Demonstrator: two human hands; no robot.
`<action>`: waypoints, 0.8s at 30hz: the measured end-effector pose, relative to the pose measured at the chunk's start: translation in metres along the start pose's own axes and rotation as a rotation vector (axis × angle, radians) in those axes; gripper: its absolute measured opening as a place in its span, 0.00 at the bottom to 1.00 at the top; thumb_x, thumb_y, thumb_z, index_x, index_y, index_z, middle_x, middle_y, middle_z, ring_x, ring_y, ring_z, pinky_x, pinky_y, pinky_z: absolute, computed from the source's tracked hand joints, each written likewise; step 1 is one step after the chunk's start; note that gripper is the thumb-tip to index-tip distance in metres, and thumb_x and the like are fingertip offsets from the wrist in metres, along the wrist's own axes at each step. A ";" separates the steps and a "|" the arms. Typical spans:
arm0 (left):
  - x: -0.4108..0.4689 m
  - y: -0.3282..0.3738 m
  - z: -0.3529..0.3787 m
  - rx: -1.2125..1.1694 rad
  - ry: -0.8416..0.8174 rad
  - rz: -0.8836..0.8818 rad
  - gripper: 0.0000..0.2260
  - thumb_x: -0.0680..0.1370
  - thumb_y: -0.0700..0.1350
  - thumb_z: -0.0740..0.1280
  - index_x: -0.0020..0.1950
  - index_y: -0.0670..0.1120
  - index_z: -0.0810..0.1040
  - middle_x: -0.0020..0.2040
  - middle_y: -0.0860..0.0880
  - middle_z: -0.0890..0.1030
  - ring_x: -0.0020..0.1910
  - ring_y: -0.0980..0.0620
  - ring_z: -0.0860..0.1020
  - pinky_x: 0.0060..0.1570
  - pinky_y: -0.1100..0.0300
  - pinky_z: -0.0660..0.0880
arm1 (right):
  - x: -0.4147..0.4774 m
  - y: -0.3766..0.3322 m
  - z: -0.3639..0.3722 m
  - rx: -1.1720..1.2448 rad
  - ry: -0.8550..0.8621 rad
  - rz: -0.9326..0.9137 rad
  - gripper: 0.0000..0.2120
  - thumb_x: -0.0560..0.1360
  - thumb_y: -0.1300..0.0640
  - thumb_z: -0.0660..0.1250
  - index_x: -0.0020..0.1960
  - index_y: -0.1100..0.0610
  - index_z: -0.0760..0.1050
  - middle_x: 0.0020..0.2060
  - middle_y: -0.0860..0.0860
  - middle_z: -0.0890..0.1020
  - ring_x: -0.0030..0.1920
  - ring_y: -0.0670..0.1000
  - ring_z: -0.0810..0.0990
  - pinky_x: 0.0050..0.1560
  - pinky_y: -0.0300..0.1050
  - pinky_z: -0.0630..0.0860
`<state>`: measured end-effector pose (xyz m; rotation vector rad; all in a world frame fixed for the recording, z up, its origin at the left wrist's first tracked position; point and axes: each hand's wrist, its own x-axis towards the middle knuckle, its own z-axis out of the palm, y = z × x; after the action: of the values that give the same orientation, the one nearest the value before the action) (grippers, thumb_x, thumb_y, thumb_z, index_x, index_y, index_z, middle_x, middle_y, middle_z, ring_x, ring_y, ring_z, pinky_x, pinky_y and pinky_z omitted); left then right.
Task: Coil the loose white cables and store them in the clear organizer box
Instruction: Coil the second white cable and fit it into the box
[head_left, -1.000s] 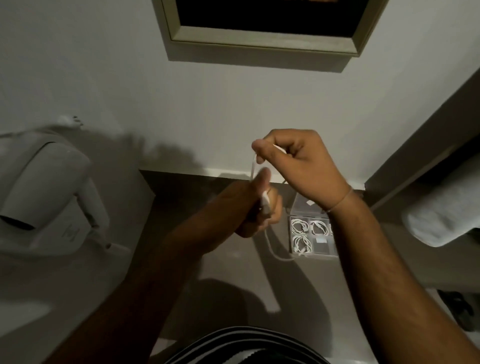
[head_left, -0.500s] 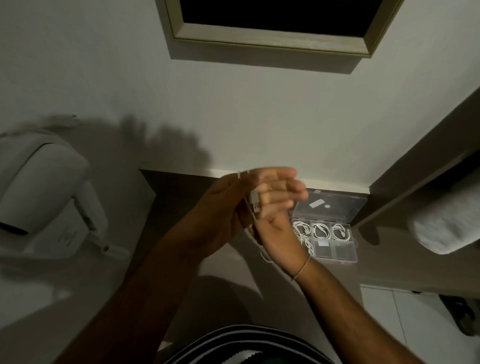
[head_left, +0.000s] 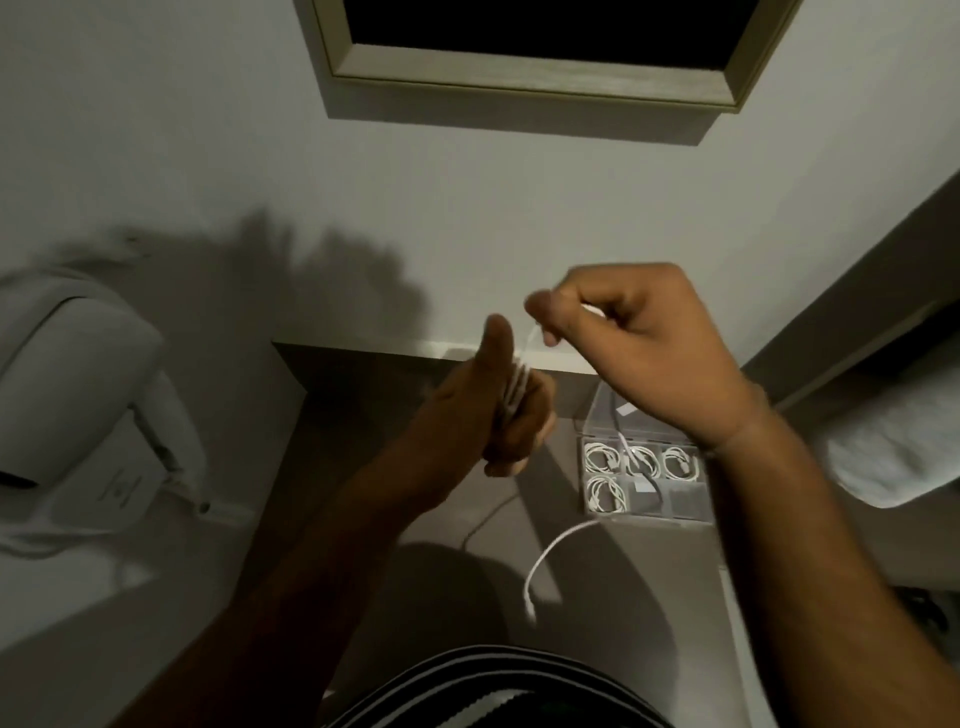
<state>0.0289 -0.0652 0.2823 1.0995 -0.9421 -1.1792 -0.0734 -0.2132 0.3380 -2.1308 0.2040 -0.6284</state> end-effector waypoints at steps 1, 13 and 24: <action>0.002 0.005 -0.001 -0.093 -0.030 0.024 0.30 0.76 0.76 0.58 0.29 0.52 0.72 0.24 0.55 0.69 0.22 0.56 0.66 0.27 0.65 0.67 | 0.007 0.004 0.009 0.044 0.023 0.043 0.17 0.83 0.57 0.68 0.35 0.56 0.79 0.29 0.49 0.79 0.31 0.38 0.73 0.38 0.31 0.68; 0.009 0.007 -0.027 0.276 0.448 0.246 0.26 0.90 0.48 0.55 0.35 0.46 0.79 0.33 0.45 0.86 0.33 0.52 0.84 0.39 0.63 0.78 | -0.046 -0.008 0.034 -0.133 -0.375 0.029 0.15 0.85 0.47 0.62 0.40 0.48 0.77 0.27 0.40 0.73 0.27 0.42 0.72 0.33 0.32 0.65; 0.007 0.016 -0.018 -0.629 -0.169 0.043 0.30 0.83 0.68 0.55 0.28 0.50 0.65 0.21 0.51 0.62 0.19 0.54 0.59 0.25 0.64 0.59 | 0.004 0.034 0.061 0.236 -0.029 0.208 0.21 0.86 0.64 0.61 0.34 0.66 0.72 0.28 0.47 0.72 0.31 0.43 0.70 0.37 0.35 0.68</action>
<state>0.0510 -0.0683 0.2942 0.4785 -0.6417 -1.4165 -0.0363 -0.1917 0.2835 -1.8619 0.3154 -0.4743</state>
